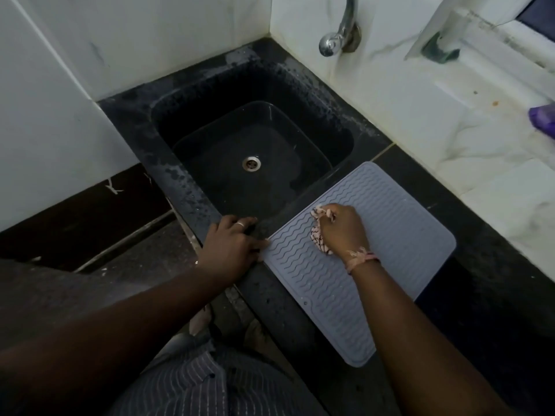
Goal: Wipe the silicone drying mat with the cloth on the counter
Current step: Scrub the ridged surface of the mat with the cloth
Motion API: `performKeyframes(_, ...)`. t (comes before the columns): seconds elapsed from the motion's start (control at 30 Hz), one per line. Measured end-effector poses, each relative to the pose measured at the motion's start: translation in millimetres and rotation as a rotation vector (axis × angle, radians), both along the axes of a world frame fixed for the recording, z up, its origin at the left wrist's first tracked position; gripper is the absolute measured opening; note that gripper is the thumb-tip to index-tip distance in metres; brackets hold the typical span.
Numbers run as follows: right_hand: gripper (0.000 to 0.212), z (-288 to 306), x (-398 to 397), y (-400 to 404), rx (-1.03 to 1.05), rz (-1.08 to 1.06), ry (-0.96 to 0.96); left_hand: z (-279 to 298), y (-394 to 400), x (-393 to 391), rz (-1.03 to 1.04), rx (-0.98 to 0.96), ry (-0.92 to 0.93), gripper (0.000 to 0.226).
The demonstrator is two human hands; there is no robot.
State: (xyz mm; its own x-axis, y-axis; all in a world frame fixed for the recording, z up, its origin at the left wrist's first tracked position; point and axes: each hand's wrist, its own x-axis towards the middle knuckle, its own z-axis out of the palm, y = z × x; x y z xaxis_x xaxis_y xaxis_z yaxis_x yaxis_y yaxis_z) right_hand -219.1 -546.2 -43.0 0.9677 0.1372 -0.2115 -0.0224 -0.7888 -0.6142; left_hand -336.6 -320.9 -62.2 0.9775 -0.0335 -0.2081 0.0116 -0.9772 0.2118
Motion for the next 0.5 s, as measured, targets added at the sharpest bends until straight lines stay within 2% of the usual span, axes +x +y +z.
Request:
performKeyframes(0.13, 0.023, -7.8, -31.5, 30.8, -0.215, 0.138, -0.140, 1.6, -1.2, 5.7, 0.045, 0.014, 0.018, 0.040)
performKeyframes(0.33, 0.019, -8.9, -101.2, 62.9, -0.221, 0.296, -0.120, 0.2, -1.6, 9.8, 0.107, 0.010, 0.014, 0.028)
performKeyframes(0.43, 0.015, -2.9, -98.9, 56.2, -0.025, 0.259, 0.107, 1.1, -0.7, 9.5, 0.093, -0.007, 0.031, 0.028)
performKeyframes(0.5, 0.016, 4.4, -81.4, 39.0, 0.316, 0.094, 0.427, 2.6, 0.7, 8.6, 0.082, -0.005, 0.058, 0.030)
